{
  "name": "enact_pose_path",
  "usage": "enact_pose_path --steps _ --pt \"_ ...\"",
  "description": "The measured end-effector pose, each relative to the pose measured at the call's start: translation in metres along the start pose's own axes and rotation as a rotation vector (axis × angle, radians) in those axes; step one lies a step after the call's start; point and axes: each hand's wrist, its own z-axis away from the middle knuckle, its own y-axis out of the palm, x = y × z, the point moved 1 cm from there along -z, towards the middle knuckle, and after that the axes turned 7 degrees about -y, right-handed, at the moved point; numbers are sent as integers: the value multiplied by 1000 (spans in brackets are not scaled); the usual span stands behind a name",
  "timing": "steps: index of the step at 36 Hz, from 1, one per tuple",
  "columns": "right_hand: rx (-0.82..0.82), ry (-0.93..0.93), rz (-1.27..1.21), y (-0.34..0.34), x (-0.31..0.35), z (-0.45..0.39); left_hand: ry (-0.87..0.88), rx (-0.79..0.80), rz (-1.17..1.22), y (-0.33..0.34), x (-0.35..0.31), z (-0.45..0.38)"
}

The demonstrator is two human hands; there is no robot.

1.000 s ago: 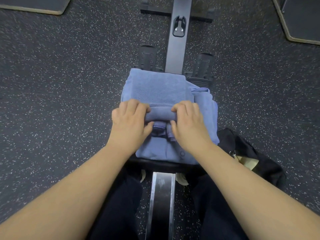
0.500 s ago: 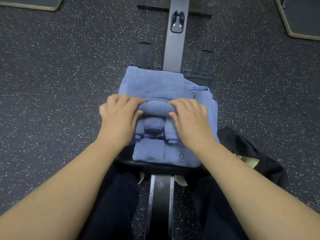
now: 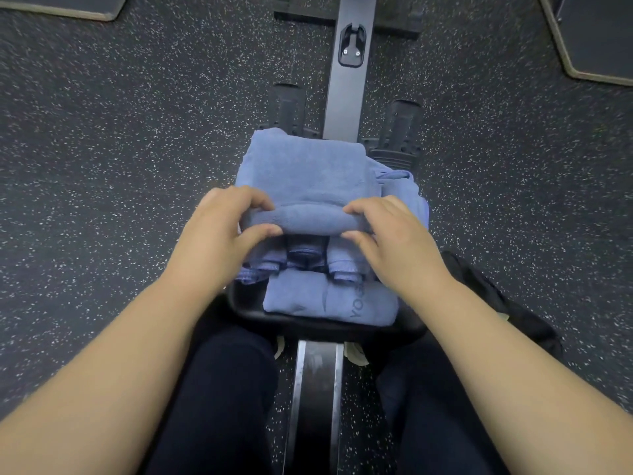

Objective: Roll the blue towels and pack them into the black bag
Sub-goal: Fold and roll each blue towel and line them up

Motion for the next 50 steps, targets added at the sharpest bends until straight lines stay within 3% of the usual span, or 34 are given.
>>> enact_pose_path --steps 8,14,19,25,30,38,44,50 --pt "107 -86 46 -7 1 12 -146 119 -34 -7 -3 12" --pt "142 -29 1 1 -1 13 -205 151 -15 -3 3 11" --pt "99 -4 7 9 -5 13 -144 154 -38 2 6 7" --pt "69 86 42 17 -1 10 42 4 -173 7 3 2" --pt "10 153 109 25 3 7 129 17 -166 12 -2 3" --pt "-106 210 154 28 10 5 26 32 -214 21 -1 6" --pt "-294 71 257 29 10 2 66 37 -294 21 1 7" --pt "-246 -44 187 42 19 3 64 -38 -309 24 3 4"
